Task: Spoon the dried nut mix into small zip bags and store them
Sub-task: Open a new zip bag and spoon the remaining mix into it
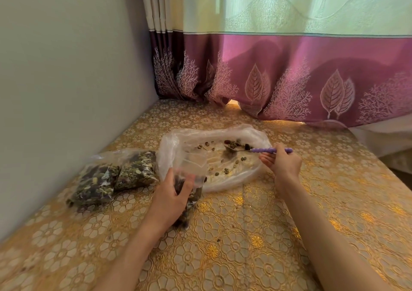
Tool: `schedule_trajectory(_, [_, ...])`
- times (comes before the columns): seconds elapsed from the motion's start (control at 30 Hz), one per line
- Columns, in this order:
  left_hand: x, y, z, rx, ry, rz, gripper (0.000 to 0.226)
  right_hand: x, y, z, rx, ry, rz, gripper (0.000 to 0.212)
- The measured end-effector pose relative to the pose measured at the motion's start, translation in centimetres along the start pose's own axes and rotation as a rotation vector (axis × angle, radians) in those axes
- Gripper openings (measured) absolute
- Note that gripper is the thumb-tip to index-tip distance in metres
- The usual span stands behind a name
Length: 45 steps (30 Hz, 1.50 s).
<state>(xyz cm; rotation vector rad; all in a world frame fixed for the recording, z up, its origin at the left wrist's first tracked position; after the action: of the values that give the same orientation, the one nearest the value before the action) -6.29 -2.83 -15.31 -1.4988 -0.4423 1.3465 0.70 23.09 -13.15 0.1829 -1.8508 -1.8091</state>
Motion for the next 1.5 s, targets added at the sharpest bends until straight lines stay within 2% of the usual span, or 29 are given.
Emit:
schedule_trajectory(0.27, [-0.1, -0.3, -0.1, -0.004, -0.004, 0.011, 0.051, -0.2, -0.2, 0.1, -0.037, 0.016, -0.026, 0.030])
schedule_trajectory(0.6, [-0.1, -0.3, -0.2, -0.007, -0.031, 0.044, 0.055, 0.1, 0.1, 0.1, -0.109, -0.053, -0.090, 0.026])
schedule_trajectory(0.77, [-0.3, -0.4, -0.2, -0.017, -0.035, 0.039, 0.053, 0.1, -0.4, -0.4, 0.011, 0.020, 0.002, 0.024])
schedule_trajectory(0.9, [-0.3, -0.4, -0.2, -0.019, -0.025, 0.026, 0.062, -0.5, -0.2, -0.7, 0.109, 0.048, 0.098, 0.022])
schedule_trajectory(1.1, [-0.3, -0.7, -0.3, -0.019, -0.006, -0.087, 0.062, -1.1, 0.4, -1.5, 0.146, 0.069, 0.135, 0.017])
schedule_trajectory(1.37, [-0.3, -0.5, -0.2, -0.031, 0.001, -0.073, 0.043, -0.2, 4.3, -4.2, 0.052, 0.288, 0.161, 0.023])
schedule_trajectory(1.5, [-0.4, -0.4, -0.2, -0.028, 0.002, -0.079, 0.041, 0.8, 6.5, -5.9, 0.021, 0.468, 0.195, 0.023])
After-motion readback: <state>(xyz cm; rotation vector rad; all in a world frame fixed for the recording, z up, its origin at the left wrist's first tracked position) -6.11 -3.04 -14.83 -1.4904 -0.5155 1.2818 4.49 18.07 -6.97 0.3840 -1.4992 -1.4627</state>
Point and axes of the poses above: each hand's wrist, its own z-axis towards the middle knuckle, its own x-axis out of the palm, y = z × x, the point moved 2 cm from there along z, towards the middle knuckle, and after that the axes turned 6 degrees about -x, right-handed, at the moved point
